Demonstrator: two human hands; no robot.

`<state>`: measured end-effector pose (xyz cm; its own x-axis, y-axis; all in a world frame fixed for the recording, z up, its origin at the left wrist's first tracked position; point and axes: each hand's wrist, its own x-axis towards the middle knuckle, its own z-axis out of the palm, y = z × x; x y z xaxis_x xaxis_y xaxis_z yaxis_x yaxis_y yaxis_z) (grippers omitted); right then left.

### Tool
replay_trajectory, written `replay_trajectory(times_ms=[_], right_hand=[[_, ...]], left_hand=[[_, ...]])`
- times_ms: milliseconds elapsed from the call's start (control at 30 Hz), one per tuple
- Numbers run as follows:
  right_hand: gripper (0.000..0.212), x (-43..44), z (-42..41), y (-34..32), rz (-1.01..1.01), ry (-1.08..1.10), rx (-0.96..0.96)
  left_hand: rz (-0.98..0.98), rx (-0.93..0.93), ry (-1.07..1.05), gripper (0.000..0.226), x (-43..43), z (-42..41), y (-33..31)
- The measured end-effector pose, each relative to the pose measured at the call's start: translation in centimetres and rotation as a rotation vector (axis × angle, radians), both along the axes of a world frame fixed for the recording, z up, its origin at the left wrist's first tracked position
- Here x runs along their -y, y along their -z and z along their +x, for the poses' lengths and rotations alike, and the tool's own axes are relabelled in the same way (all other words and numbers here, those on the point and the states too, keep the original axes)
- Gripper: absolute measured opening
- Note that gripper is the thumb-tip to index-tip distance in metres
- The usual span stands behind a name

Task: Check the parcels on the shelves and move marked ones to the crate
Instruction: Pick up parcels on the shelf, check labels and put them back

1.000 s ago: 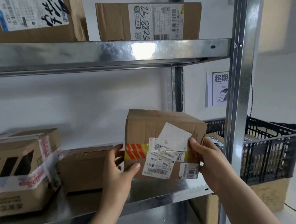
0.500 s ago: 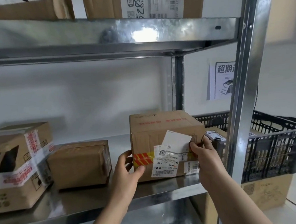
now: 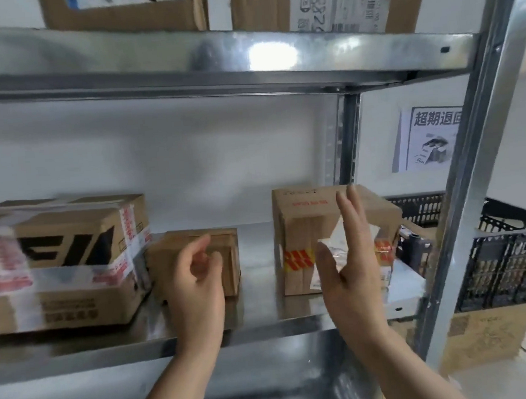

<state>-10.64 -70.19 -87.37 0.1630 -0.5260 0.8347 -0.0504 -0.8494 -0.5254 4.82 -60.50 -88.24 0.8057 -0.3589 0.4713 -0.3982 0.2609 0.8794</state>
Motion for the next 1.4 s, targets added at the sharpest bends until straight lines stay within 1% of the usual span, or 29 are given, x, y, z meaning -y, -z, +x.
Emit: replay_trajectory(times_ms=[67,133,233,333,433,500,567,633,733,867,1067,1167,1267,1333,1400], right_hand=[[0.068,-2.2,2.4,0.3,-0.021,-0.076,-0.061],[0.064,-3.8,4.1,0.7,0.007,-0.122,-0.082],[0.071,-5.7,7.2,1.0,0.198,-0.216,-0.061],[0.075,-6.3,9.5,1.4,0.347,-0.253,-0.132],[0.075,-5.6,10.5,2.9,0.517,-0.263,-0.173],[0.077,-5.0,11.0,3.7,0.583,-0.286,-0.213],[0.078,-4.0,11.8,4.3,0.643,-0.298,-0.213],[0.081,-3.5,12.5,4.3,0.668,-0.316,-0.208],[0.084,-2.6,13.5,4.8,0.702,-0.339,-0.244],[0.083,-2.0,14.5,5.3,0.815,-0.360,-0.211],[0.071,-1.9,15.9,5.2,0.843,-0.294,-0.182],[0.068,-2.0,16.2,4.8,0.849,-0.302,-0.185],[0.063,-2.0,15.9,4.5,0.848,-0.295,-0.177],[0.066,-2.3,15.5,4.1,0.839,-0.277,-0.153],[0.068,-2.7,15.0,3.3,0.848,-0.281,-0.131]], left_hand=[[-0.014,-0.002,-0.055,0.032,-1.8,2.0,0.4],[-0.017,-0.014,-0.078,0.037,-2.6,3.3,1.0],[-0.007,-0.029,-0.081,0.044,-3.5,5.5,1.8],[0.029,-0.034,-0.088,0.050,-3.4,6.8,2.3],[0.098,-0.092,-0.086,0.059,-2.2,7.7,2.8],[0.120,-0.075,-0.101,0.064,-1.1,8.4,3.0],[0.142,-0.073,-0.143,0.067,0.1,8.8,3.3],[0.162,-0.096,-0.156,0.068,0.9,8.6,3.3],[0.146,-0.207,-0.199,0.065,1.8,8.8,3.9],[0.194,-0.325,-0.216,0.062,2.0,9.5,4.5],[0.250,-0.277,-0.207,0.057,1.6,9.4,4.9],[0.292,-0.255,-0.188,0.058,1.4,9.5,5.1],[0.291,-0.242,-0.146,0.056,1.1,9.5,5.1],[0.277,-0.243,-0.101,0.055,0.7,9.3,4.8],[0.269,-0.287,-0.061,0.055,0.0,9.2,4.3]])
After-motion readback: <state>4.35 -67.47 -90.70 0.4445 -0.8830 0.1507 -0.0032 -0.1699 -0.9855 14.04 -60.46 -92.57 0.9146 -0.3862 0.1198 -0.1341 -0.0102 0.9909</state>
